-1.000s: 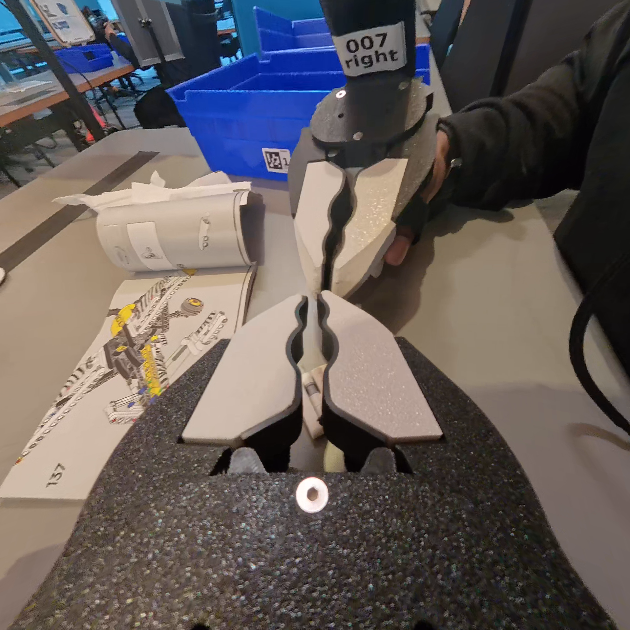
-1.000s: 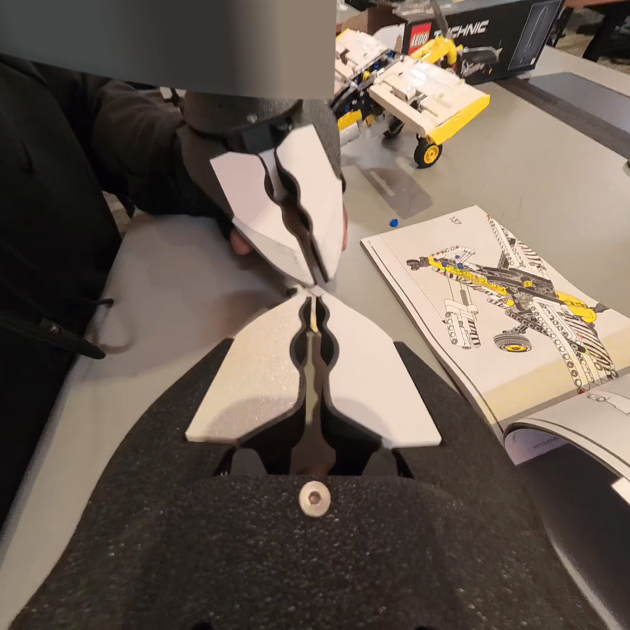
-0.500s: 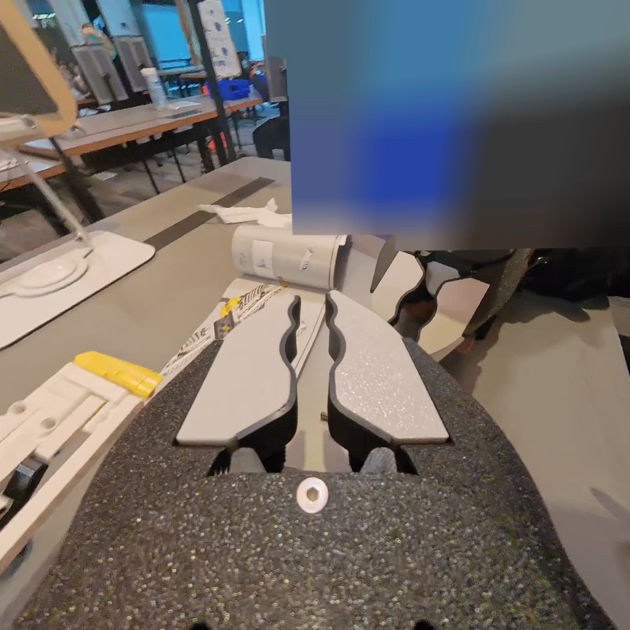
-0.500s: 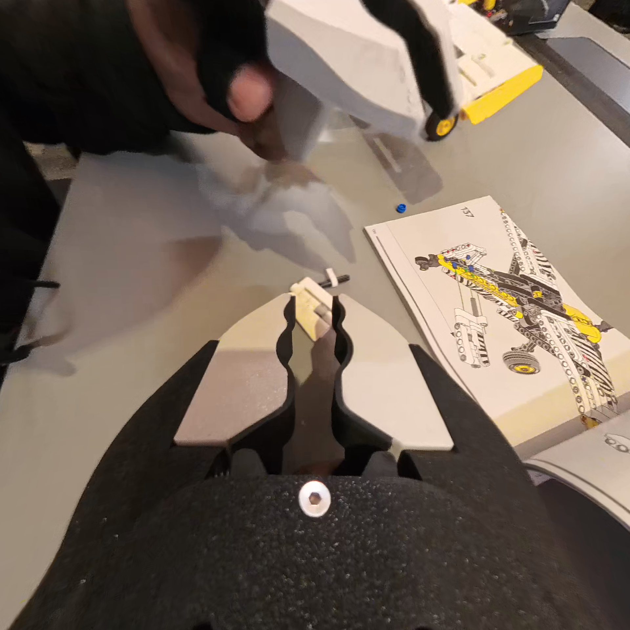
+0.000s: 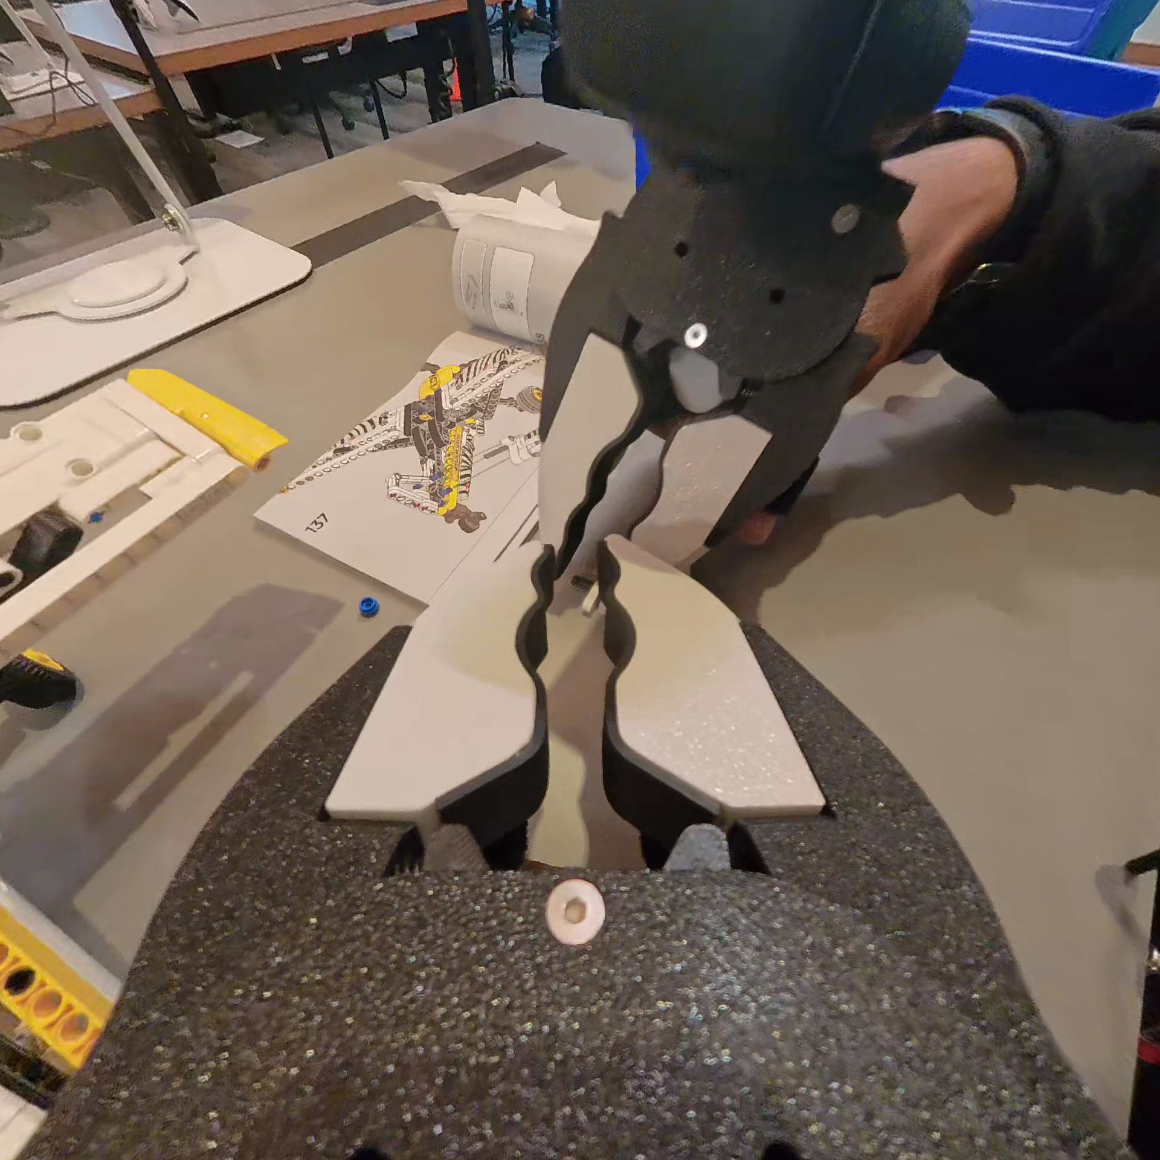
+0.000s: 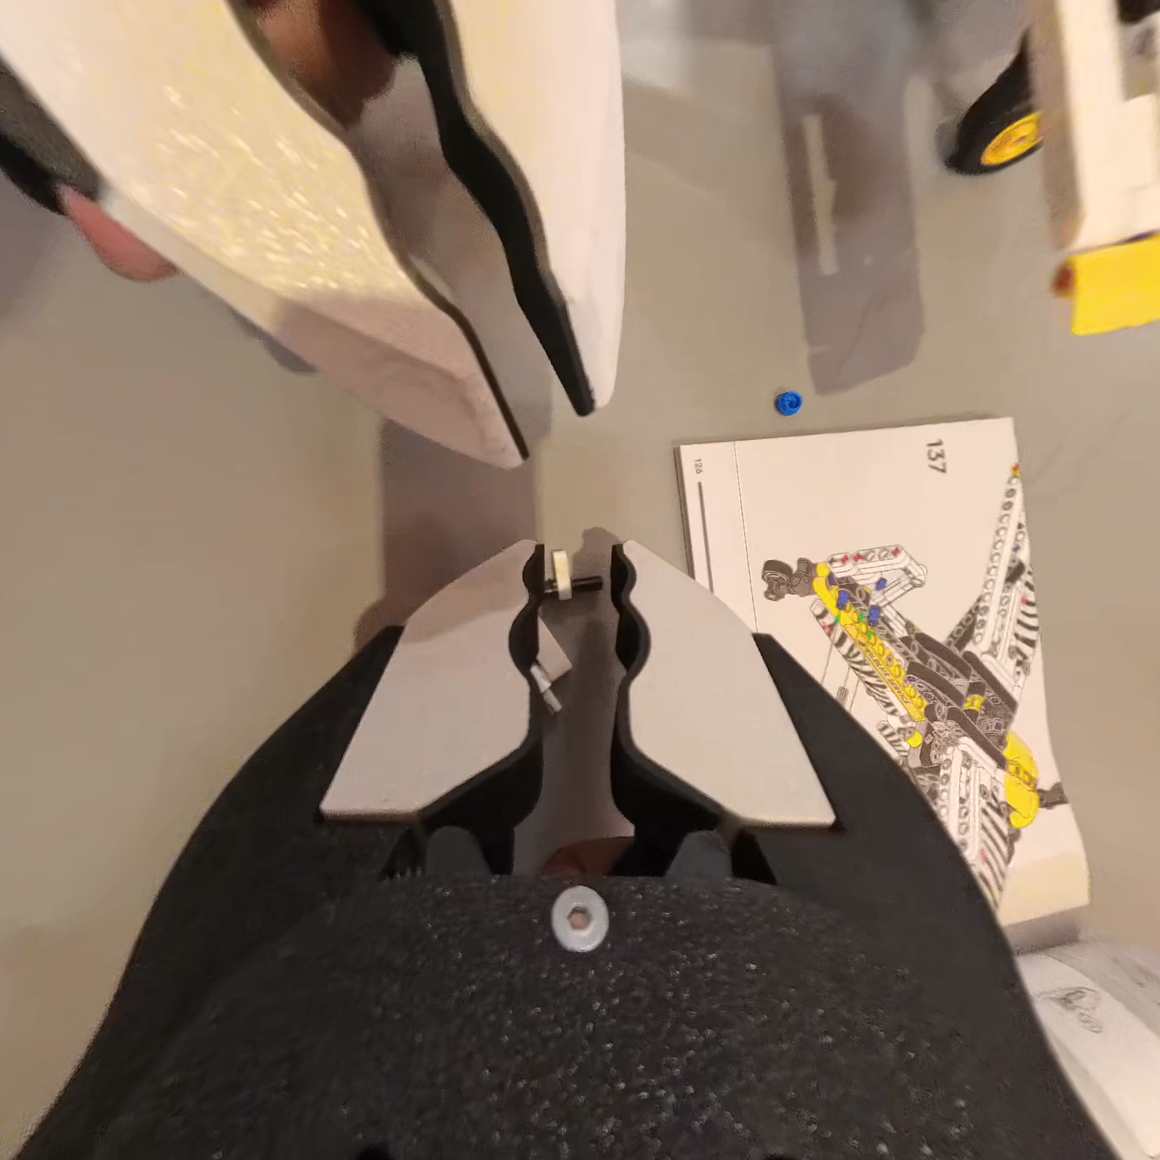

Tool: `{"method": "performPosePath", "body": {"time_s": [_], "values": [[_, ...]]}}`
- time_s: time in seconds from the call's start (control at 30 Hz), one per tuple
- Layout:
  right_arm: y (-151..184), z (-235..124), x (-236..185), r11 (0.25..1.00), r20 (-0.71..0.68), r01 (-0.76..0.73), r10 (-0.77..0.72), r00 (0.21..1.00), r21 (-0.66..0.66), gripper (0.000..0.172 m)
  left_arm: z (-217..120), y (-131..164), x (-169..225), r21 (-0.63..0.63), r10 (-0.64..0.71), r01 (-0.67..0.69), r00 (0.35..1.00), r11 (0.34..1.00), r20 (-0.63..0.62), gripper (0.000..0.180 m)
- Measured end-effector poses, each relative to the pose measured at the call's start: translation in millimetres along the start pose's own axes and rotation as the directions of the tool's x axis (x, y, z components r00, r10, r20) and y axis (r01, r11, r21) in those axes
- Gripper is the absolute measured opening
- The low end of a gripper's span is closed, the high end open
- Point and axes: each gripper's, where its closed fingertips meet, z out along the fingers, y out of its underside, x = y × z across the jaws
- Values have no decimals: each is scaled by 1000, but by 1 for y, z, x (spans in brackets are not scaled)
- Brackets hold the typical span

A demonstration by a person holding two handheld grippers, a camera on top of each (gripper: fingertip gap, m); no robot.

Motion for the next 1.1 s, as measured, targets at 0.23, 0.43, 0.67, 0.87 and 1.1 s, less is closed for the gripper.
{"method": "performPosePath", "body": {"time_s": [0.23,0.43,0.67,0.87,1.1], "values": [[5,7,-5,999,31,12,-11,999,-49,10,-6,6,1,19,-2,2,1000,1000,-21,13],[-2,-5,19,984,-120,-135,149,982,114,4,1,16,-2,-30,-38,37,999,999,-38,13],[-20,-56,47,440,140,-609,724,675,661,4,19,4,-6,15,-200,200,980,980,7,14],[-21,-72,40,220,267,-642,776,571,734,4,30,-16,-1,111,-184,173,978,979,95,14],[-25,-74,21,122,340,-666,783,520,736,4,32,-27,11,150,-20,-9,981,989,194,12]]}}
